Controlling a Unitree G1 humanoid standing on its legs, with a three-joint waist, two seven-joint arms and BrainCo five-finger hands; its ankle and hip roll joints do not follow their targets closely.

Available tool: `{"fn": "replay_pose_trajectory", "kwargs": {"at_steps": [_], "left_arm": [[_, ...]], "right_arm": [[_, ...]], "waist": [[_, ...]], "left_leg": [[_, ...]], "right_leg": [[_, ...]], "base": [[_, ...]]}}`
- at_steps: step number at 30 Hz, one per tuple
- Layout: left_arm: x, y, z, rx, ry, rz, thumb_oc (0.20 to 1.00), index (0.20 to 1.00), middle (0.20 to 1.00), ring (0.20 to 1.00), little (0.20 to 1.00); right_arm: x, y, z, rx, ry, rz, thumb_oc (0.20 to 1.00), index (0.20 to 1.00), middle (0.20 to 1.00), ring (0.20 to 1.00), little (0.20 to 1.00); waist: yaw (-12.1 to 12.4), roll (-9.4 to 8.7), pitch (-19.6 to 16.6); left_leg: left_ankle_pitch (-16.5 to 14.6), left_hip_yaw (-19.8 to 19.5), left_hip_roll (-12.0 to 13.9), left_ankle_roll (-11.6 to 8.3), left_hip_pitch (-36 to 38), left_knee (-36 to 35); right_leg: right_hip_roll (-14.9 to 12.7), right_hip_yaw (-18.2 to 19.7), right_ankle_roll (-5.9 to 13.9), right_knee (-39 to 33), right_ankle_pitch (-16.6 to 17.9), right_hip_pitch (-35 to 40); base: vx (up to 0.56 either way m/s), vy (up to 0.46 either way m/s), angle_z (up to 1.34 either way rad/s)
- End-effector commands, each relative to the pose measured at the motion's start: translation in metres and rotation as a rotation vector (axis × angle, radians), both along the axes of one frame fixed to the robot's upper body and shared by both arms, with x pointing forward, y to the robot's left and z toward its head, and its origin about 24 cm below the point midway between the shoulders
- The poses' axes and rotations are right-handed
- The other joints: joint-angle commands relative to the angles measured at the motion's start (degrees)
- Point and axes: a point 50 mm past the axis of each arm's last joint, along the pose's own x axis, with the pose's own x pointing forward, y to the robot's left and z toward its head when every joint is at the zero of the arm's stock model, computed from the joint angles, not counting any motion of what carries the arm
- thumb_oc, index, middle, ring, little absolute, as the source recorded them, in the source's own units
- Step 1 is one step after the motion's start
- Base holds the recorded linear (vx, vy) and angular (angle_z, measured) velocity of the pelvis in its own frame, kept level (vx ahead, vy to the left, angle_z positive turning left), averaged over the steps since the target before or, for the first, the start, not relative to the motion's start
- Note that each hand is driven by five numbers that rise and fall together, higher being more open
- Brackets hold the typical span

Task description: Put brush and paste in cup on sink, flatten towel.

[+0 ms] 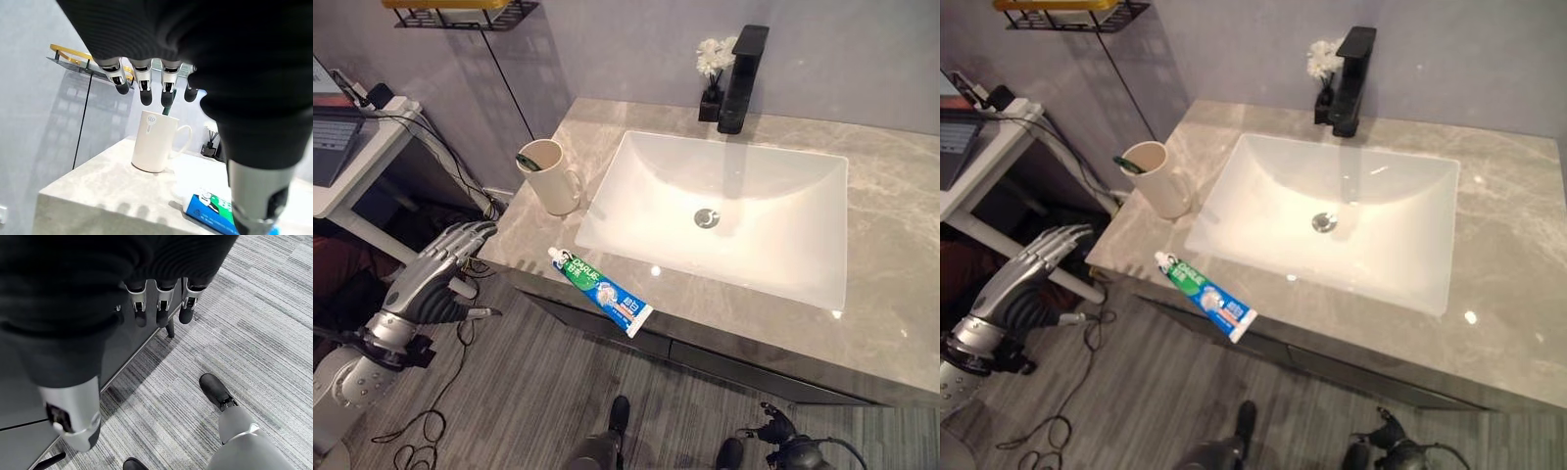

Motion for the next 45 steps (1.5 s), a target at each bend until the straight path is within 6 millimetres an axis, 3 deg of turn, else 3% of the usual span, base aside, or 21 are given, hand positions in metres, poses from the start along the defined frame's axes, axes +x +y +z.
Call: {"fn": "replay_pose_trajectory", "kwargs": {"at_steps": [1,10,19,31,34,37,43,45], "left_arm": [[0.007,0.006,0.018,-0.070,-0.089,0.022,1.000,1.000,1.000,1.000,1.000],[0.009,-0.010,0.013,-0.067,-0.028,-0.070,1.000,1.000,1.000,1.000,1.000],[0.009,-0.014,0.015,-0.011,0.005,-0.108,1.000,1.000,1.000,1.000,1.000],[0.014,-0.022,0.005,-0.036,0.045,-0.139,1.000,1.000,1.000,1.000,1.000],[0.016,-0.026,0.002,-0.055,0.052,-0.149,0.915,0.915,0.915,0.915,0.915],[0.017,-0.029,-0.002,-0.076,0.053,-0.151,0.768,0.768,0.768,0.768,0.768],[0.018,-0.034,-0.008,-0.094,0.077,-0.166,0.733,0.733,0.733,0.733,0.733],[0.018,-0.035,-0.010,-0.101,0.084,-0.166,0.667,0.667,0.667,0.667,0.667]], "right_arm": [[0.016,0.005,0.004,-0.033,-0.015,0.090,1.000,1.000,1.000,1.000,1.000],[0.040,0.018,0.016,-0.052,-0.108,0.238,1.000,1.000,1.000,1.000,1.000],[0.035,-0.003,0.020,-0.127,-0.095,0.206,1.000,1.000,1.000,1.000,1.000],[0.038,0.004,0.020,-0.107,-0.114,0.215,1.000,1.000,1.000,1.000,1.000],[0.039,0.005,0.020,-0.109,-0.115,0.215,1.000,1.000,1.000,1.000,1.000],[0.041,0.006,0.021,-0.097,-0.137,0.186,1.000,1.000,1.000,1.000,1.000],[0.039,0.009,0.019,-0.081,-0.135,0.174,1.000,1.000,1.000,1.000,1.000],[0.037,0.009,0.018,-0.073,-0.136,0.154,1.000,1.000,1.000,1.000,1.000]], "waist": [[-1.50,-2.39,1.09],[-3.71,-3.39,2.47],[-5.18,-4.15,2.94],[-6.04,-4.69,3.06],[-6.25,-4.86,3.16],[-6.74,-5.21,3.15],[-7.30,-5.99,3.22],[-7.43,-6.29,3.22]], "left_leg": [[-2.76,1.07,-2.10,0.98,0.19,0.35],[-3.46,4.68,-1.58,1.42,-0.58,0.35],[-3.99,5.68,-0.93,1.61,-0.01,0.35],[-3.87,6.18,-0.91,1.66,-0.83,0.35],[-3.84,6.38,-0.85,1.62,-1.06,0.35],[-3.90,6.68,-0.89,1.64,-1.25,0.35],[-4.08,7.13,-0.78,1.72,-1.34,0.35],[-4.12,7.20,-0.71,1.74,-1.38,0.35]], "right_leg": [[-4.90,6.57,3.60,0.07,8.50,-3.32],[-4.03,10.39,3.60,0.07,12.09,-7.43],[-3.34,11.87,3.60,0.07,12.64,-8.21],[-3.15,12.58,3.60,0.07,12.50,-9.64],[-3.09,12.79,3.60,0.07,12.58,-9.93],[-2.99,13.26,3.60,0.07,12.80,-10.33],[-2.80,13.73,3.60,0.07,13.22,-10.68],[-2.68,13.99,3.60,0.07,13.28,-10.84]], "base": [[0.01,0.032,-0.07],[0.00,0.039,-0.24],[0.01,0.005,-0.09],[0.00,0.006,-0.06],[0.00,0.002,-0.03],[0.00,0.002,-0.01],[0.01,0.001,-0.07],[0.00,0.000,0.00]]}}
